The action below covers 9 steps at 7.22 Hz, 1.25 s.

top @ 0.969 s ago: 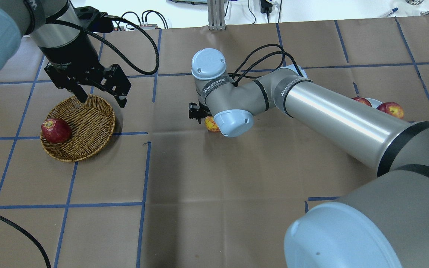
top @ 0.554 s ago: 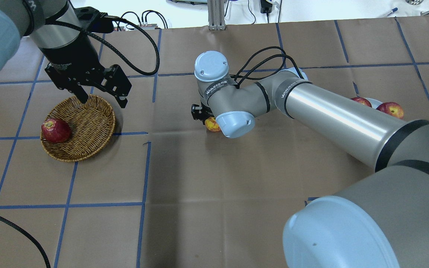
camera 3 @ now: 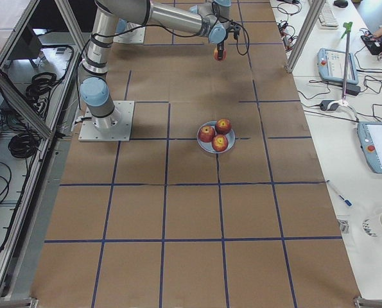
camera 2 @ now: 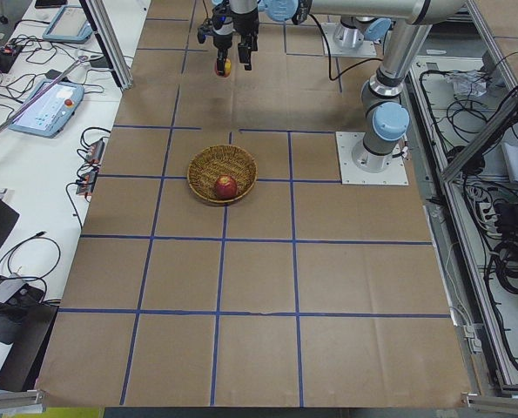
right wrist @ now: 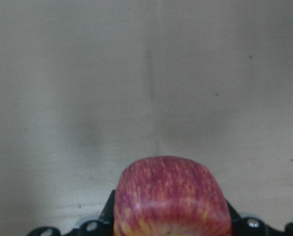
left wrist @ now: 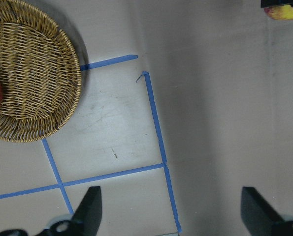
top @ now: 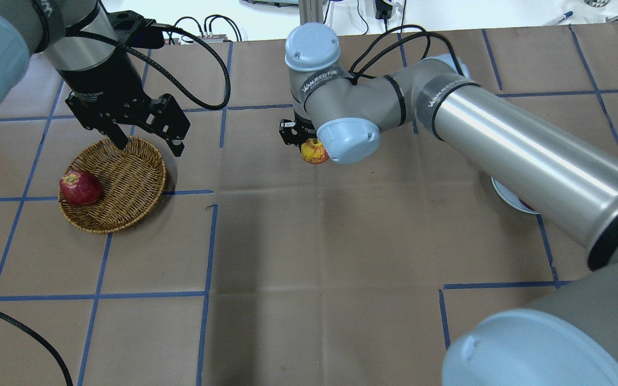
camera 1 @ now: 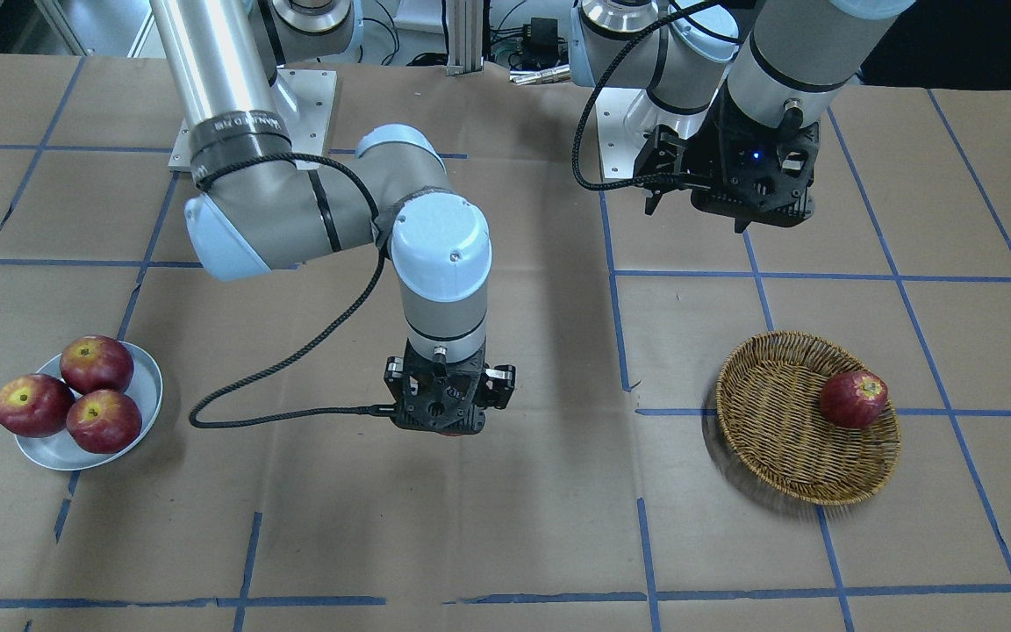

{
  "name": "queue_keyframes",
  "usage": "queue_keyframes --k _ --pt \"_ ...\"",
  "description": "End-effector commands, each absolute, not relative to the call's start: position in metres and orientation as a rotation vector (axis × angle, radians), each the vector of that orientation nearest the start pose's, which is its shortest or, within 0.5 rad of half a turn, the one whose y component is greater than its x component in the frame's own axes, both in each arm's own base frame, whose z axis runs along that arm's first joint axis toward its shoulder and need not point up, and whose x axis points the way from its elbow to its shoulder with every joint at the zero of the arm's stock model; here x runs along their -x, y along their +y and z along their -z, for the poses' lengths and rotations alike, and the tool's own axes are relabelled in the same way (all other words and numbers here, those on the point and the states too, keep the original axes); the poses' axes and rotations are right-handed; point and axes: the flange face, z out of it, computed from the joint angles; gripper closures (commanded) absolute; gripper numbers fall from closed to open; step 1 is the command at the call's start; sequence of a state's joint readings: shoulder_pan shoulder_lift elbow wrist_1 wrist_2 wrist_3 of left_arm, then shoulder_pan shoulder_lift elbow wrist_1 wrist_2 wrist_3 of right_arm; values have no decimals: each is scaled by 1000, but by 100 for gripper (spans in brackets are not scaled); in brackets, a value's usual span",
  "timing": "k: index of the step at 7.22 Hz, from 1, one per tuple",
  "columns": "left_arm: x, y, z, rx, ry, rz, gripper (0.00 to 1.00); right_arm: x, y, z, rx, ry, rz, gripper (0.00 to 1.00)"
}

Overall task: Transfer apple from basket to plate
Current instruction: 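Carry the apple with the right gripper over the white plate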

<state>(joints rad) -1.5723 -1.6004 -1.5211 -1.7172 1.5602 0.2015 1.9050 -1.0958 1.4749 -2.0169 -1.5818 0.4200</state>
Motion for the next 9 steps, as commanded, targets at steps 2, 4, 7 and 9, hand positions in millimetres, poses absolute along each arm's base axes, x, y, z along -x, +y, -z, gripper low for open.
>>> queue_keyframes --k 2,4,7,9 --pt "135 -490 -482 -325 3142 -203 1 -150 -595 -382 21 3153 17 40" --pt "135 -490 -482 -325 3142 -203 1 -17 -585 -373 161 3147 -11 40" --pt "135 -490 -482 -328 3142 -203 1 100 -568 -330 236 3100 -87 40" --pt "135 -490 -482 -328 3142 -203 1 102 -560 -294 250 3130 -24 40"
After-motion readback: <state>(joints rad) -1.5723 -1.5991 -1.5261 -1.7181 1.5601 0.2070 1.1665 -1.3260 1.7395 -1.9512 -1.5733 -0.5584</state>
